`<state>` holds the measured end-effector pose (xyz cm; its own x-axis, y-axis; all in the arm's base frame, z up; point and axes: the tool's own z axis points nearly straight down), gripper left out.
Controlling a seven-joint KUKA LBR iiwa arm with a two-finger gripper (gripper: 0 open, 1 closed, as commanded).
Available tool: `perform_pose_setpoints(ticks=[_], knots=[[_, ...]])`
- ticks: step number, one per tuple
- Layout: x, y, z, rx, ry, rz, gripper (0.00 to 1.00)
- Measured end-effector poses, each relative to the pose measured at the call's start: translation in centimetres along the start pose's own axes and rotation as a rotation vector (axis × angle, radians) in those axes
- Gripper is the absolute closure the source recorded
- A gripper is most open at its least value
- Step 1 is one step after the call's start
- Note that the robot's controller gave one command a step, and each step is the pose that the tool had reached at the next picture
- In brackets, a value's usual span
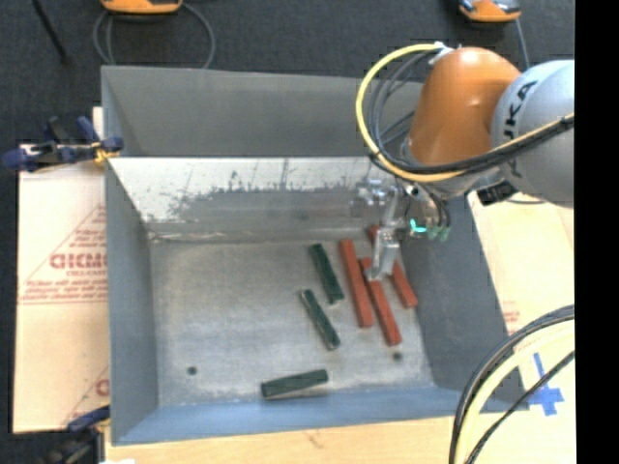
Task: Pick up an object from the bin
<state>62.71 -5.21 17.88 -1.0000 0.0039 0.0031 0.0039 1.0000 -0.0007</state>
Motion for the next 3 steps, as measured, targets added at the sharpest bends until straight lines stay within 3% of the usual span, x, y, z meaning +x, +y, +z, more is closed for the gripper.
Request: perform_pose_setpoints(ticks=[1,2,3], knots=[[2.09,-5.49,11.06,-0.001,-0.003,0.077,0.00],[1.54,-5.47,10.29,0.002,-0.021,0.072,1.00],[1.78,-5.42,10.59,0.001,-0.014,0.070,0.00]])
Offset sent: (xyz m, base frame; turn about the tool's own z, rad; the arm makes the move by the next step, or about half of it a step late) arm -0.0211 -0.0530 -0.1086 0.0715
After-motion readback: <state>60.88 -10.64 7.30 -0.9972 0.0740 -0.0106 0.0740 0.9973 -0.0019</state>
